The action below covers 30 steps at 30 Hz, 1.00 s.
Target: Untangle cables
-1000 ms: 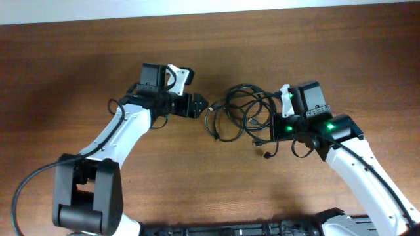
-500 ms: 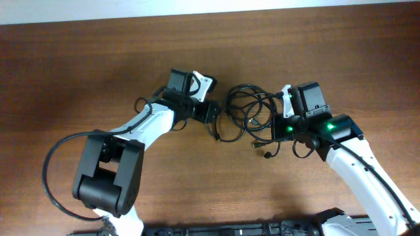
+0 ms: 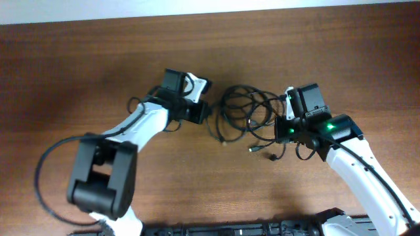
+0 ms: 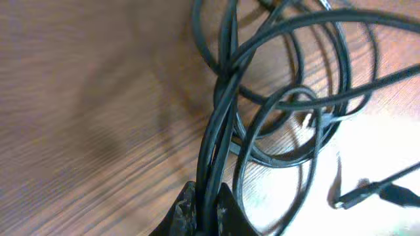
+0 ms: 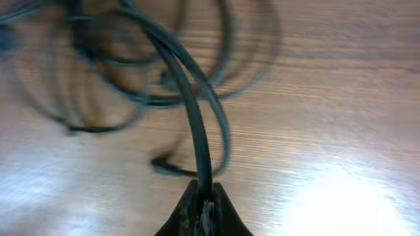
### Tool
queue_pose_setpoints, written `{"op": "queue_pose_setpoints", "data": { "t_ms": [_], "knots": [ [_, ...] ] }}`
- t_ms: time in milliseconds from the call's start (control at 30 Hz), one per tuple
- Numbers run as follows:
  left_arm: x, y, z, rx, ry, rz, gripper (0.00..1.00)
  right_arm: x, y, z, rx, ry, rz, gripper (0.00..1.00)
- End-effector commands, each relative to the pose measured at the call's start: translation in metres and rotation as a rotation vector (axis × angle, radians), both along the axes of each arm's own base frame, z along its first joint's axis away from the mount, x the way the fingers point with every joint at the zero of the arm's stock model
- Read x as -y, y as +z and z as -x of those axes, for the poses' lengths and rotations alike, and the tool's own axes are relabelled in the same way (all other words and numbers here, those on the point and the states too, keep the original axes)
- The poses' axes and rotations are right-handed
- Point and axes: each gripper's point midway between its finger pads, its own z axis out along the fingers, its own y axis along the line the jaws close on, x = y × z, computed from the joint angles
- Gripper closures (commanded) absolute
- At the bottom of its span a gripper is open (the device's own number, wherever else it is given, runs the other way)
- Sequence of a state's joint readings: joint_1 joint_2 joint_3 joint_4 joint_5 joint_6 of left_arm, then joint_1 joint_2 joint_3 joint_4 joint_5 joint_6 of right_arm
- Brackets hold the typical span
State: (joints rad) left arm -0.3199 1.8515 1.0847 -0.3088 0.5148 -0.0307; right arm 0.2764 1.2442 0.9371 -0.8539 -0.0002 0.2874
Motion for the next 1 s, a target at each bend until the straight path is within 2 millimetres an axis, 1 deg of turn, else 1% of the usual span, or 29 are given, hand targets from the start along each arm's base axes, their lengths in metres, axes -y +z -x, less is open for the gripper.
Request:
{"op": "queue_pose_setpoints", "data": {
  "t_ms": [0, 33, 100, 133, 233, 267, 333, 400, 433, 467, 567, 700, 767, 833, 867, 900, 933, 967],
  "knots": [
    [-0.05, 0.055, -0.025, 0.108, 0.132, 0.022, 1.0, 0.057, 0.01, -0.002, 0.046, -0.279, 0.183, 0.96],
    [-0.066, 0.064, -0.029, 0.12, 0.169, 0.022, 1.0, 0.069, 0.01, 0.001, 0.044, -0.333, 0.212, 0.96],
    [-0.096, 0.077, -0.034, 0.138, 0.243, 0.022, 1.0, 0.087, 0.011, 0.003, 0.04, -0.403, 0.242, 0.96],
    [-0.117, 0.086, -0.036, 0.149, 0.296, 0.02, 1.0, 0.096, 0.011, 0.003, 0.038, -0.435, 0.249, 0.96],
    [-0.164, 0.099, -0.035, 0.156, 0.412, 0.014, 1.0, 0.121, 0.011, 0.006, 0.027, -0.526, 0.251, 0.96],
    [-0.176, 0.101, -0.034, 0.153, 0.442, 0.013, 1.0, 0.129, 0.011, 0.007, 0.023, -0.553, 0.252, 0.96],
    [-0.192, 0.104, -0.033, 0.15, 0.478, 0.029, 1.0, 0.14, 0.011, 0.01, 0.016, -0.596, 0.254, 0.96],
    [-0.202, 0.104, -0.033, 0.145, 0.507, 0.031, 1.0, 0.15, 0.011, 0.013, 0.01, -0.633, 0.255, 0.96],
    [-0.206, 0.103, -0.032, 0.139, 0.52, 0.033, 1.0, 0.154, 0.011, 0.014, 0.007, -0.651, 0.251, 0.96],
    [-0.207, 0.103, -0.032, 0.126, 0.539, 0.042, 1.0, 0.154, 0.01, 0.014, 0.004, -0.655, 0.229, 0.96],
    [-0.207, 0.103, -0.031, 0.12, 0.543, 0.048, 1.0, 0.146, 0.008, 0.011, -0.003, -0.638, 0.174, 0.96],
    [-0.207, 0.103, -0.031, 0.12, 0.543, 0.048, 1.0, 0.145, 0.007, 0.011, -0.007, -0.632, 0.167, 0.96],
    [-0.207, 0.103, -0.031, 0.12, 0.543, 0.048, 1.0, 0.133, 0.005, 0.009, -0.019, -0.604, 0.104, 0.91],
    [-0.207, 0.103, -0.031, 0.12, 0.542, 0.049, 1.0, 0.109, 0.004, 0.001, -0.024, -0.468, -0.001, 0.88],
    [-0.206, 0.103, -0.031, 0.119, 0.541, 0.05, 0.96, 0.092, 0.006, -0.004, -0.014, -0.363, -0.069, 0.84],
    [-0.205, 0.104, -0.031, 0.119, 0.536, 0.059, 0.79, 0.079, 0.009, -0.009, 0.001, -0.284, -0.124, 0.78],
    [-0.2, 0.105, -0.031, 0.117, 0.521, 0.078, 0.64, 0.06, 0.016, -0.015, 0.032, -0.179, -0.206, 0.67],
    [-0.196, 0.106, -0.03, 0.116, 0.509, 0.087, 0.54, 0.047, 0.022, -0.02, 0.059, -0.118, -0.263, 0.56]
  ]
}}
